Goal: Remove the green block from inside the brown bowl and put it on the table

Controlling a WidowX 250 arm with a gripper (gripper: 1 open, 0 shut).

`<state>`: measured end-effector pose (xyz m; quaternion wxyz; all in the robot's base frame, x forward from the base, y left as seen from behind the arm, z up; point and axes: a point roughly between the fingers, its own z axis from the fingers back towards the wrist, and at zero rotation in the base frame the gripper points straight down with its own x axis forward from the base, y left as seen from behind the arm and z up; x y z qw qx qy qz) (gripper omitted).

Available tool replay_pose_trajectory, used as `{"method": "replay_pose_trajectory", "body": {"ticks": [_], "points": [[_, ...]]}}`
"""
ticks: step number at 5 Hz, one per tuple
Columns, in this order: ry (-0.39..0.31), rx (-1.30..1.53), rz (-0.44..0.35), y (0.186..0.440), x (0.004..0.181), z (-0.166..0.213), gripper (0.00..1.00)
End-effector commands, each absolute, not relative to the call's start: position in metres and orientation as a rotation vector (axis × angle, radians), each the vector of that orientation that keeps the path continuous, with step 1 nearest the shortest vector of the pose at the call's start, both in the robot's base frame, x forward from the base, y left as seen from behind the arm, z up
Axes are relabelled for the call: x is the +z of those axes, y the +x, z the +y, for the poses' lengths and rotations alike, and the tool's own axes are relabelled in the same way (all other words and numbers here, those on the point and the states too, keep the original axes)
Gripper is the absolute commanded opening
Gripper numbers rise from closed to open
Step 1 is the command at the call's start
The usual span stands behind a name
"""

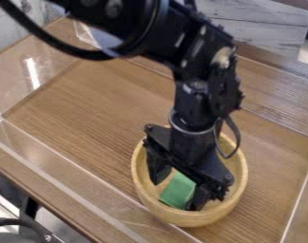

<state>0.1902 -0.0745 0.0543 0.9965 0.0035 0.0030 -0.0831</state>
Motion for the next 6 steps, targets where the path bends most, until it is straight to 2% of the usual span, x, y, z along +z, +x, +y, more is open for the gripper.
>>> {"method": "replay_pose_trajectory", "body": {"ticks": [1, 2, 3, 6], "points": [[-0.020, -0.162, -0.040, 0.200, 0.057, -0.076, 1.00], [-0.029, -0.154, -0.042, 0.204, 0.050, -0.074, 1.00], [-0.038, -0.150, -0.041, 0.205, 0.046, -0.073, 0.00], [-0.082, -0.119, 0.005, 0.201, 0.056, -0.068, 0.00]]}}
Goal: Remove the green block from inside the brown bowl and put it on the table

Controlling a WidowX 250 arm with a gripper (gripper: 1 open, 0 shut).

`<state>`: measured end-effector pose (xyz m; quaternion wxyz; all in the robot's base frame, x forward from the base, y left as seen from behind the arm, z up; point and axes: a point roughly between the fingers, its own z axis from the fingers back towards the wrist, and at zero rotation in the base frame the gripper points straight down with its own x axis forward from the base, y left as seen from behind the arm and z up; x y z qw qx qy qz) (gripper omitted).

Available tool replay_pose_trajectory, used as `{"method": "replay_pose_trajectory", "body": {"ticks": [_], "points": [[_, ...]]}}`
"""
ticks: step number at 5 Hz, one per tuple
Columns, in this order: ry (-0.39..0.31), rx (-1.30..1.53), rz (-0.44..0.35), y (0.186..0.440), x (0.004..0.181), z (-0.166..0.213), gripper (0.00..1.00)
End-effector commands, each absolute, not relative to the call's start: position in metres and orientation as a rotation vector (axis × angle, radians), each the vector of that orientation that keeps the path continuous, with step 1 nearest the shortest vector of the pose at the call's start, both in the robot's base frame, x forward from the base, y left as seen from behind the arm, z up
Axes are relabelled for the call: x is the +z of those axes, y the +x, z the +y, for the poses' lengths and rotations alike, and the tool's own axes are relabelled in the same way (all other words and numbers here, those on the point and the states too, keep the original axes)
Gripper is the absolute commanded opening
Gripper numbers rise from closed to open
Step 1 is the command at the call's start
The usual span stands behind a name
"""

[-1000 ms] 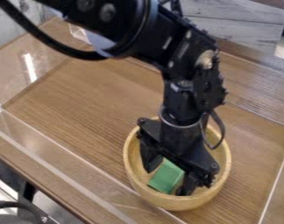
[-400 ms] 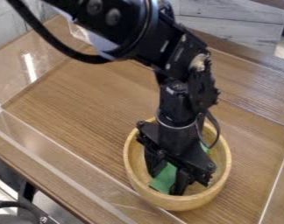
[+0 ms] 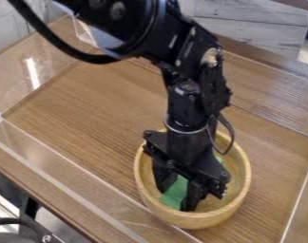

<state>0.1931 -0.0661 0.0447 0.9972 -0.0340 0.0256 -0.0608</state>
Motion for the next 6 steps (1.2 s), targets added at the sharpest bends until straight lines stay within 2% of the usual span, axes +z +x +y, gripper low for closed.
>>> {"method": "replay_pose_trajectory", "body": {"ticks": [1, 6], "points": [[-0.095, -0.107, 0.018, 0.200, 0.059, -0.067, 0.00], [-0.156, -0.059, 0.050, 0.203, 0.077, -0.062, 0.00]]}}
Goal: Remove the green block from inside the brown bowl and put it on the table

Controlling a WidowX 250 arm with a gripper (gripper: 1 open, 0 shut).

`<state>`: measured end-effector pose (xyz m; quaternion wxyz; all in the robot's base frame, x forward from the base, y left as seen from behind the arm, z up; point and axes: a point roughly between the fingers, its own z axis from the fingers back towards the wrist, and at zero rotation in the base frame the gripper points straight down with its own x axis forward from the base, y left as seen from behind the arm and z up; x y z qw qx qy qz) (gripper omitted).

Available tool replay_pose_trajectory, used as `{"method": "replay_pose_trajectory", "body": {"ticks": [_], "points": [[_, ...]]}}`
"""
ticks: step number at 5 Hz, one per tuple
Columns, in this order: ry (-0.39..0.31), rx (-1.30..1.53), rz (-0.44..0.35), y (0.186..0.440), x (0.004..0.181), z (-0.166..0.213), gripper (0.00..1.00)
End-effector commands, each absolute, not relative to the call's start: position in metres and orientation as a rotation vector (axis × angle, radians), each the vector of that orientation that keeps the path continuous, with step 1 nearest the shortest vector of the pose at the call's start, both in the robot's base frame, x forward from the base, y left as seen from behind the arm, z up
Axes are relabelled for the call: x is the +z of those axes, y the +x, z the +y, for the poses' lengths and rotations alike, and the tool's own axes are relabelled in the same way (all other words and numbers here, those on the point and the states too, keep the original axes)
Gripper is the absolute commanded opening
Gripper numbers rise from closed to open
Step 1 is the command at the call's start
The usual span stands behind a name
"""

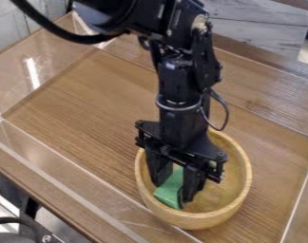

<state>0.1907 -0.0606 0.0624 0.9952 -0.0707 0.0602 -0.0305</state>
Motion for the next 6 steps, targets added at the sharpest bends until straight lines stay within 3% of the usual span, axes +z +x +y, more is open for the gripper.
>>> {"method": "replay_pose_trajectory", "body": {"ticks": [1, 6], "points": [[-0.166, -0.055, 0.048, 0.205, 0.081, -0.061, 0.00], [-0.208, -0.029, 0.026, 0.215, 0.097, -0.050, 0.00]]}}
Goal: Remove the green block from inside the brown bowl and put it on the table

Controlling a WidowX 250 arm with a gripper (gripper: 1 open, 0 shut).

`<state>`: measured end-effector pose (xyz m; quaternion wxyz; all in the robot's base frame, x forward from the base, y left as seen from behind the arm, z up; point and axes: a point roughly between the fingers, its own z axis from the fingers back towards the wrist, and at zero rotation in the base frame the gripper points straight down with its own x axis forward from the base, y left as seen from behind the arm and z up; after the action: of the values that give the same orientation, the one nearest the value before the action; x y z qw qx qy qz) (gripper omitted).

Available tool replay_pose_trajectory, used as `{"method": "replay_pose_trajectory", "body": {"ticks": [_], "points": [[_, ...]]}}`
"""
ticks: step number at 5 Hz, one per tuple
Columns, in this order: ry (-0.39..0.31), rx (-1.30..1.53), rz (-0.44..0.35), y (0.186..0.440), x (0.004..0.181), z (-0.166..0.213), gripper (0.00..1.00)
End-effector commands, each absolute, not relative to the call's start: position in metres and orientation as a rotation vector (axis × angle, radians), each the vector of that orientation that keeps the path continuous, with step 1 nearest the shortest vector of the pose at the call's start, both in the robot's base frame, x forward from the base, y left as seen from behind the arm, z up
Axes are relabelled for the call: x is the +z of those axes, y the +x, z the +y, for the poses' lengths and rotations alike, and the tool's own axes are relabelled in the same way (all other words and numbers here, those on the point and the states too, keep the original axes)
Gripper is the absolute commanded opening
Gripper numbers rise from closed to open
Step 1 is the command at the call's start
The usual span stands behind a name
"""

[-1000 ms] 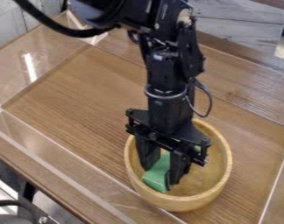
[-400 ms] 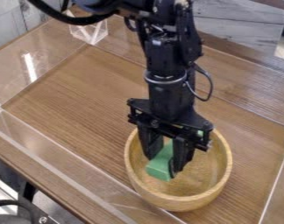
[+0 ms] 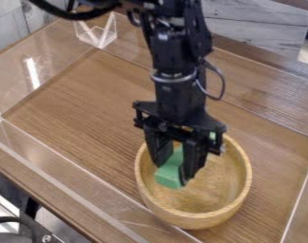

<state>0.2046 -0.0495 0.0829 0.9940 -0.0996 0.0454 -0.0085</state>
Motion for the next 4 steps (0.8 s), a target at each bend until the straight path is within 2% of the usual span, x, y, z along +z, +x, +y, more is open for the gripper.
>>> {"method": "replay_pose_trajectory", "body": {"ticks": [1, 4], "points": [[-0.212, -0.022, 0.022, 0.215, 0.104, -0.044, 0.00], [-0.222, -0.007, 0.010, 0.213, 0.116, -0.025, 0.00]]}}
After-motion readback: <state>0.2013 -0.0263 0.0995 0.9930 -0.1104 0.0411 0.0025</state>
